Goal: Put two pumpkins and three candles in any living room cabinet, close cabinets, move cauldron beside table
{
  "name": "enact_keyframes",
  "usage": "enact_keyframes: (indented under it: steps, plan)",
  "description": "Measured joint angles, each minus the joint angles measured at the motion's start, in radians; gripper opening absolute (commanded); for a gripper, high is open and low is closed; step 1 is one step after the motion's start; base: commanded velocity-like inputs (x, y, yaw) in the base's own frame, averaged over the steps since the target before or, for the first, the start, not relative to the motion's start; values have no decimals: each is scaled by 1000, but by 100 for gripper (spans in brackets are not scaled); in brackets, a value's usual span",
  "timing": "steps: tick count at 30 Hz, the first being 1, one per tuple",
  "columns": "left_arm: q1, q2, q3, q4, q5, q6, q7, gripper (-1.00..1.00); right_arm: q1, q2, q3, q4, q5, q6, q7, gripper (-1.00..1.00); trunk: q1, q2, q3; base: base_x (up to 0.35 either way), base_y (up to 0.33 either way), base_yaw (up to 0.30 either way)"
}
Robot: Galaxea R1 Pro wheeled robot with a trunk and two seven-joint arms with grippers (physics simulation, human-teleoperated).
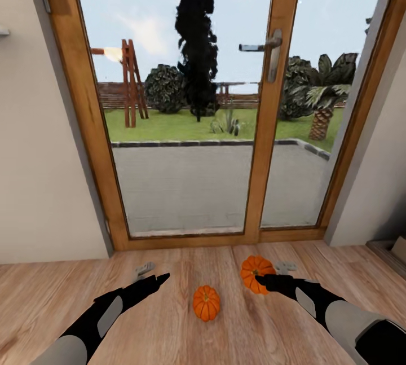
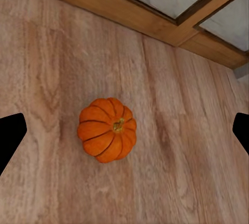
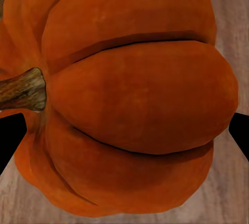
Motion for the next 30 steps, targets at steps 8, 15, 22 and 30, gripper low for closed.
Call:
enact_keyframes:
  steps: [8, 15, 22, 30]
  plan:
    - [0, -5, -1, -2, 2, 8, -4, 100, 0, -1, -3, -5, -5, 0, 17, -100, 0, 0, 0, 0, 0, 0]
    - [-1, -37, -4, -5, 1, 76, -2, 100, 0, -13, -8, -42, -12, 6, 274, -100, 0, 0, 0, 0, 0, 0]
    - [-1, -58, -8, -4, 6, 134, 3, 100, 0, -102, -15, -103, -7, 173, 384, -100, 0, 0, 0, 0, 0, 0]
    - [-1, -65, -8, -2, 4, 139, 26, 100, 1, -285, -52, -357, -11, 572, 402, -100, 0, 0, 0, 0, 0, 0]
